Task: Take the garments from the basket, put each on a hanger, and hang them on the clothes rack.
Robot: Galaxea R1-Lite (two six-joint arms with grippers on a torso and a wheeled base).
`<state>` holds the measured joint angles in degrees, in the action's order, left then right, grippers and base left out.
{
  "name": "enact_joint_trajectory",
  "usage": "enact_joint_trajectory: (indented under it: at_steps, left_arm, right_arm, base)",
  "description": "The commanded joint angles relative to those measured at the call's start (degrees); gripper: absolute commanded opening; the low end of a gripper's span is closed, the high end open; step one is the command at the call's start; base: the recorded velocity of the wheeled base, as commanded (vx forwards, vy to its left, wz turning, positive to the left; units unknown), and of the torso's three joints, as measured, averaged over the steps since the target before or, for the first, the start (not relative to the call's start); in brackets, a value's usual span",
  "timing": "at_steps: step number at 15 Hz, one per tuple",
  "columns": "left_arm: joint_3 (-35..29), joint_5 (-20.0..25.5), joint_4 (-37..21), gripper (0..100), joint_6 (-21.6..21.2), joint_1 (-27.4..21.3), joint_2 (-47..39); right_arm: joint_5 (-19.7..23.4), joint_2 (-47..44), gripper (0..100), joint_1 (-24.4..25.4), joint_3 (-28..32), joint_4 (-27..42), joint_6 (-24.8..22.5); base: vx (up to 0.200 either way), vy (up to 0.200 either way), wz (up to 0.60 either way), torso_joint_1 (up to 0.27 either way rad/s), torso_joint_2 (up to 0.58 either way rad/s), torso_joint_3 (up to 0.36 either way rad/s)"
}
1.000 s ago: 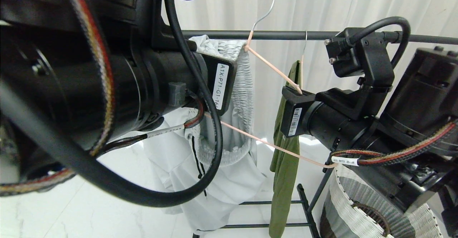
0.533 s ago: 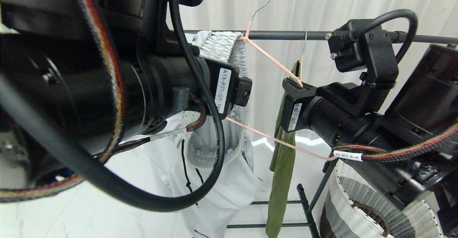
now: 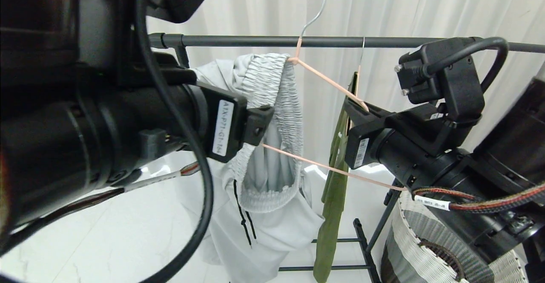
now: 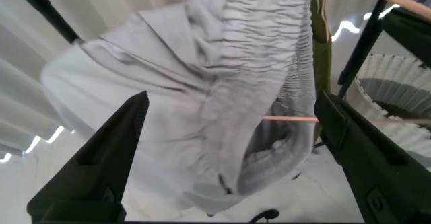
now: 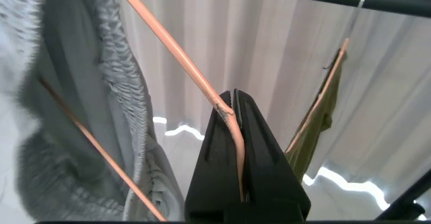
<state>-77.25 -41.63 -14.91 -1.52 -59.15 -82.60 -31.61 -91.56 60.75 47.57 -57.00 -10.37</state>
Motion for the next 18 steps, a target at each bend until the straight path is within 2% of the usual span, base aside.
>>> enact_joint_trajectory:
  at_steps: [1, 4, 7, 9, 10, 12, 15, 18]
  left_arm:
    - [6.06, 0.15, -0.03, 100, -4.10, 0.53, 8.34]
    - [8.96, 3.31, 0.06, 100, -13.86, 7.03, 13.26]
    - [8.17, 15.97, 0.06, 100, -27.66, 14.06, 15.72]
    - [8.43, 24.05, 4.80, 100, -36.80, 19.69, 15.02]
    - [8.70, 27.30, 8.49, 100, -39.43, 21.62, 13.35]
    - [9.66, 30.29, 13.33, 100, -40.40, 22.15, 10.09]
    - [11.60, 34.86, 13.33, 100, -40.66, 21.36, 8.25]
    - [11.60, 35.30, 13.41, 100, -40.75, 21.53, 7.11]
  right_arm:
    - [0.94, 1.21, 0, -1.24, -0.46, -0.04, -1.05]
    - [2.25, 2.09, 0, -1.86, -0.55, -0.04, -3.16]
    - [2.52, 2.62, 0, -1.68, -0.72, -0.04, -5.09]
    - [2.61, 3.50, 0, -1.51, -1.86, -0.04, -5.89]
    - [2.78, 4.02, 0, -1.51, -2.39, -0.04, -6.15]
    - [3.22, 4.55, 0, -0.80, -2.74, -0.04, -6.76]
    - [3.22, 4.55, 0, 0.69, -2.83, -0.04, -7.82]
    - [3.22, 4.55, 0, 1.74, -2.74, -0.04, -8.96]
  base:
    - [0.000, 0.000, 0.00, 0.000, 0.00, 0.000]
    - [0.000, 0.000, 0.00, 0.000, 0.00, 0.000]
    - [0.000, 0.000, 0.00, 0.000, 0.00, 0.000]
    - [0.000, 0.000, 0.00, 0.000, 0.00, 0.000]
    - [0.000, 0.000, 0.00, 0.000, 0.00, 0.000]
    - [0.000, 0.000, 0.00, 0.000, 0.00, 0.000]
    - [0.000, 0.000, 0.00, 0.000, 0.00, 0.000]
    - [0.000, 0.000, 0.00, 0.000, 0.00, 0.000]
